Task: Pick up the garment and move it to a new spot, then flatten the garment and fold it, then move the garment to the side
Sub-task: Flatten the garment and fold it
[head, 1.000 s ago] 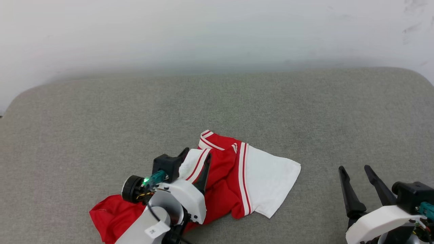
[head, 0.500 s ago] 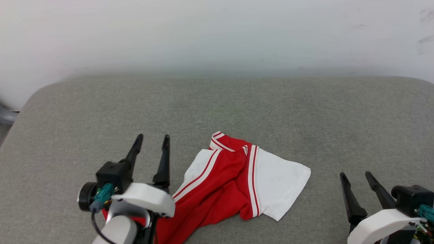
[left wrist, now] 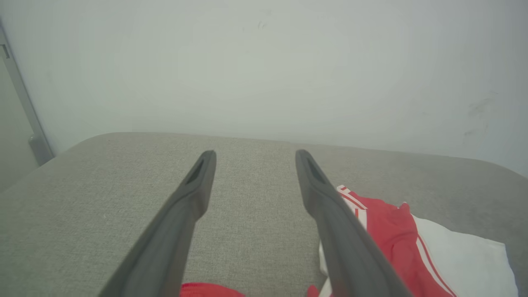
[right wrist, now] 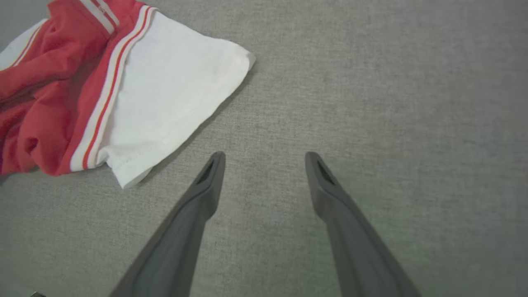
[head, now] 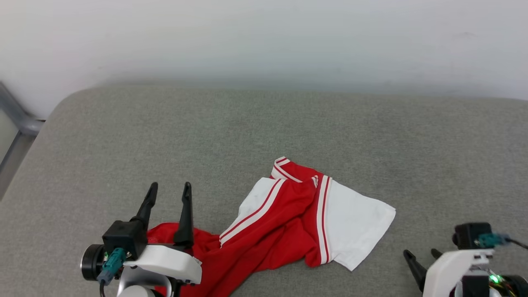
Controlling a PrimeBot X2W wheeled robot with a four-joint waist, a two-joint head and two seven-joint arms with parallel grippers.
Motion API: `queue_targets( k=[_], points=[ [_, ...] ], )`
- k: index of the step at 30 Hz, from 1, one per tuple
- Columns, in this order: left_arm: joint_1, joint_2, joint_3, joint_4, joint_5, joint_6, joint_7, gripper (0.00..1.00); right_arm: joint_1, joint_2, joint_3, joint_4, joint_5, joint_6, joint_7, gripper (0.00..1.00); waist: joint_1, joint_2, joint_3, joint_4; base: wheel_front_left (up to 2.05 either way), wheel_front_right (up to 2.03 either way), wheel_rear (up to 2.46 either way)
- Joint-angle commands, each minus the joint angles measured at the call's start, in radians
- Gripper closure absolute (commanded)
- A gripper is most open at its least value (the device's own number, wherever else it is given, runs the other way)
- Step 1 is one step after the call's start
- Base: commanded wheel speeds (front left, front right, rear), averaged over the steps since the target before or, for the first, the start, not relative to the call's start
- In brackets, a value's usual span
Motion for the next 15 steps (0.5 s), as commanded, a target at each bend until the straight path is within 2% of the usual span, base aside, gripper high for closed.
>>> queue_targets(
  k=[1,9,15],
  points=[
    [-0.004,-0.012,-0.003,-0.004,0.006,-0.006,-0.002,0.00,-0.042,-0.021,0.024,0.022,0.012,0.000,0.037,0.00,0.0001,0.0000,0.020,0.016,0.00,0.00,0.00],
    [-0.039,-0.056,0.002,0.009,0.027,-0.035,-0.002,0.00,-0.243,-0.085,0.156,0.155,0.058,-0.001,0.126,0.00,0.0001,0.0000,0.083,0.062,0.00,0.00,0.00],
    [-0.054,-0.080,0.011,0.025,0.039,-0.061,-0.002,0.00,-0.341,-0.091,0.220,0.274,0.068,0.000,0.156,0.00,0.0001,0.0000,0.118,0.082,0.00,0.00,0.00]
  ],
)
